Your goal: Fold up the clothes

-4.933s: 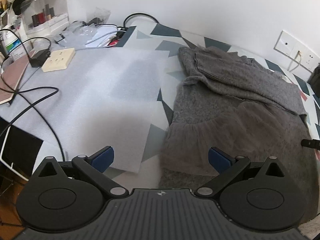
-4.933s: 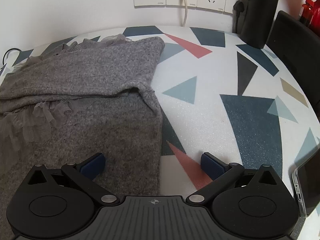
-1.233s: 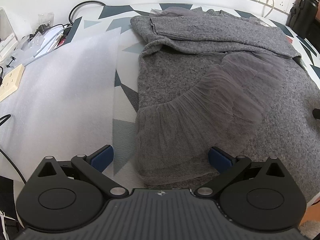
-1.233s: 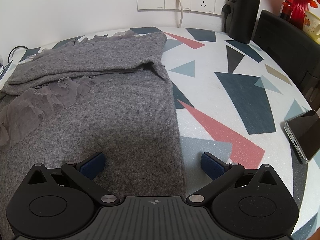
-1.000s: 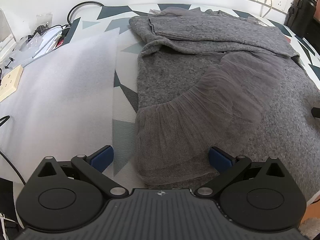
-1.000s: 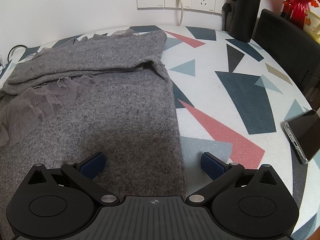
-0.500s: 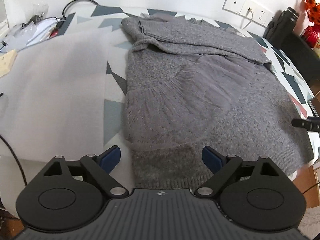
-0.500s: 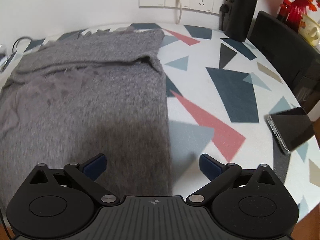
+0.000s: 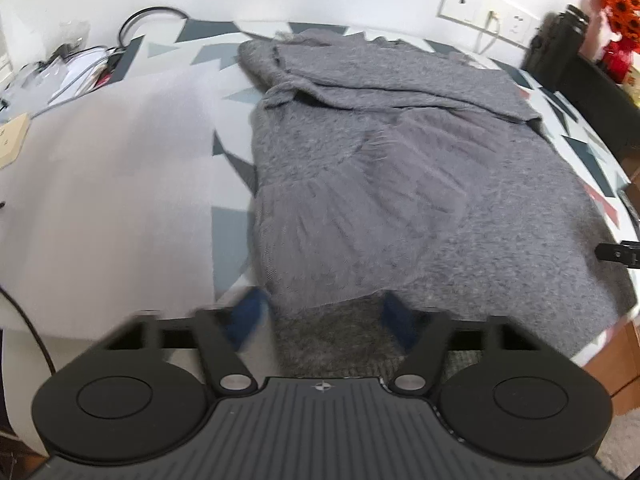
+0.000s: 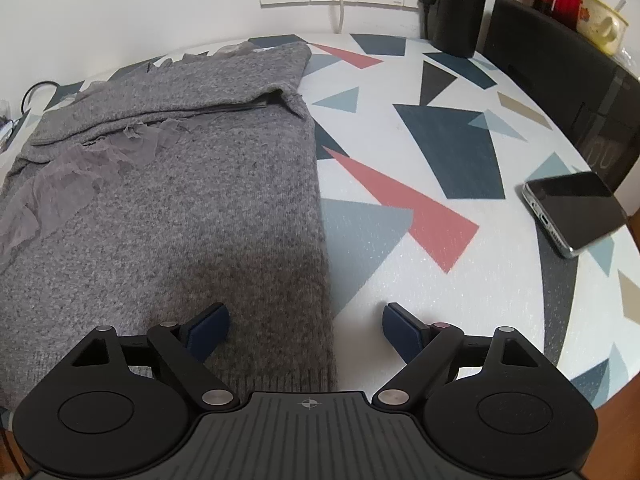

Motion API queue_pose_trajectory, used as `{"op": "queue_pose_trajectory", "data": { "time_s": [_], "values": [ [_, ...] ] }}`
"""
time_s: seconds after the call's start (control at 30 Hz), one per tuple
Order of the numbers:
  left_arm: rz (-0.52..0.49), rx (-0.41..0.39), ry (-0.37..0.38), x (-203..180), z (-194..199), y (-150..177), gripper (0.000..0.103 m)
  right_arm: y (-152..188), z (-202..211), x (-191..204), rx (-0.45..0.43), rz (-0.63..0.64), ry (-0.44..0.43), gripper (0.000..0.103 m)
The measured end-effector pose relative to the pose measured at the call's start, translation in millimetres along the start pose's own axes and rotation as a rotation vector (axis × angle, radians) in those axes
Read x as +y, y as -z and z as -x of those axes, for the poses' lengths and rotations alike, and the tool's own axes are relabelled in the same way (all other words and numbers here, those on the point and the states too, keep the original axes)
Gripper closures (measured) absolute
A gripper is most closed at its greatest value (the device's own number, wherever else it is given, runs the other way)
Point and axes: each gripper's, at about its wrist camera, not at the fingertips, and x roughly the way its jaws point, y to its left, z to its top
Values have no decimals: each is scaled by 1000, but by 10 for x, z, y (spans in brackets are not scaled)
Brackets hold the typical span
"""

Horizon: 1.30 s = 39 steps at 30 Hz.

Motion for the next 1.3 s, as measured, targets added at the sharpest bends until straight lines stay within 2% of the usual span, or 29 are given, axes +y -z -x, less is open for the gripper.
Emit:
{"op": "queue_pose_trajectory", "data": {
  "time_s": [0.07, 0.13, 0.2, 0.3, 0.37, 0.47, 0.57, 0.63, 0.67, 0.7, 0.77, 0.8, 0.83, 1.0, 1.3],
  "values": [
    [6, 2, 18, 15, 21, 19, 54, 15, 16, 13, -10, 8, -7, 27],
    [12, 4, 32, 32, 42, 40, 54, 24, 38, 51, -22, 25, -20, 39],
    [21, 6, 32, 56, 64, 65, 49, 24, 55, 106, -29, 47, -36, 46],
    [24, 30, -2, 59, 77, 46, 43, 30, 61, 130, -34, 53, -42, 46],
    [23, 41, -23, 54, 75, 37, 39, 35, 61, 137, -36, 52, -42, 42],
    [22, 43, -46, 43, 82, 65, 38, 42, 62, 146, -40, 52, -42, 39],
    [19, 37, -21, 17, 102, 108, 39, 49, 63, 156, -44, 51, -43, 38],
    [15, 26, 10, -8, 108, 121, 60, 54, 63, 163, -46, 51, -43, 43],
    [26, 24, 26, -2, 100, 115, 83, 56, 64, 166, -48, 51, -43, 46],
    [46, 24, 41, 17, 85, 101, 95, 58, 67, 173, -50, 52, -48, 52],
    [93, 17, 75, 62, 68, 83, 96, 53, 81, 200, -57, 58, -71, 68],
    [118, 12, 92, 86, 61, 75, 97, 39, 82, 208, -56, 58, -90, 85],
    [127, -2, 101, 98, 78, 69, 97, 19, 81, 212, -51, 54, -111, 92],
    [115, -105, 108, 111, 335, 39, 97, -17, 194, 198, -91, 35, -110, 93],
    [101, -212, 168, 170, 823, 162, 98, 92, 679, 176, -173, 6, -142, 93]
  ]
}}
